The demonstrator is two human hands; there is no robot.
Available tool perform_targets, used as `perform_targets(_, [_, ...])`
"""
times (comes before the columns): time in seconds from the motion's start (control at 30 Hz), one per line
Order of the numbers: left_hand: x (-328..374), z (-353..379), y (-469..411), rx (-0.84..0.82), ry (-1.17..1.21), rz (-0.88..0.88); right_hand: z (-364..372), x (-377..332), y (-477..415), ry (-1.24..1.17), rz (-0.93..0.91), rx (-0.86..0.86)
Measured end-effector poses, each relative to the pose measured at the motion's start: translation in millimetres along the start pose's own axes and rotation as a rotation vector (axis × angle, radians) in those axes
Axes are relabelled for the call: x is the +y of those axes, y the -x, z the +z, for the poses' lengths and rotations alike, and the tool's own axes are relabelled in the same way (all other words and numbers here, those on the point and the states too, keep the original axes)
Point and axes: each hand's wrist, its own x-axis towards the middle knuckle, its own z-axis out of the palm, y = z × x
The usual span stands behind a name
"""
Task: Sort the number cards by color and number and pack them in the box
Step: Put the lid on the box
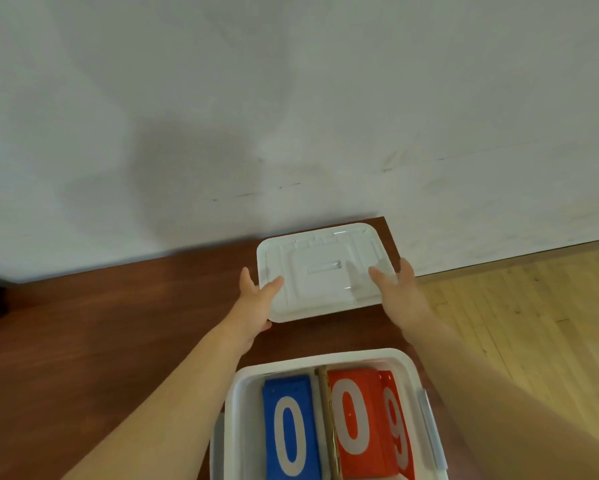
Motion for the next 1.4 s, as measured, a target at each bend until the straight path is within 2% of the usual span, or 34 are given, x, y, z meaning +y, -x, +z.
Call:
perform_targets(0.1, [2,-8,22,0.039,0.192,0.137,-4,-13,19,-0.190,-0.081,0.052])
perform_targets(0.17, [3,-12,39,0.064,0.209,0.215,-4,-20,36,-0.255,-0.183,0.053])
perform_targets(0.27, [-5,-15,59,0.149,-0.006,0.325,2,-28,58,-0.103,-0.358,0.089])
perform_targets(0.37, [-11,-14,78,0.231,-0.195,0.369,9,-29,73,0.049,-0.406,0.094])
perform_targets(0.43, [-11,-13,86,0.261,-0.297,0.405,12,-25,79,0.099,-0.388,0.046])
perform_targets(0.53, [-15,-22,88,0.297,-0.303,0.374,11,-22,81,0.141,-0.357,-0.011])
perform_targets(0.67, [-27,-47,83,0.347,-0.380,0.333,14,-25,74,0.336,-0.323,-0.094])
perform_targets(0.77, [-29,-68,70,0.407,-0.431,0.301,26,-33,62,0.444,-0.286,-0.190])
perform_targets(0.93, [-33,-94,33,0.417,-0.554,0.215,59,-49,37,0.544,-0.186,-0.350])
perform_targets(1.07, [-38,-110,-4,0.368,-0.585,0.120,88,-53,19,0.526,-0.116,-0.396])
perform_targets(1.23, [-33,-111,-26,0.331,-0.597,0.067,109,-51,-1,0.470,-0.074,-0.360])
perform_targets(1.4, [-24,-99,-12,0.355,-0.410,0.131,95,-54,1,0.283,-0.049,-0.264])
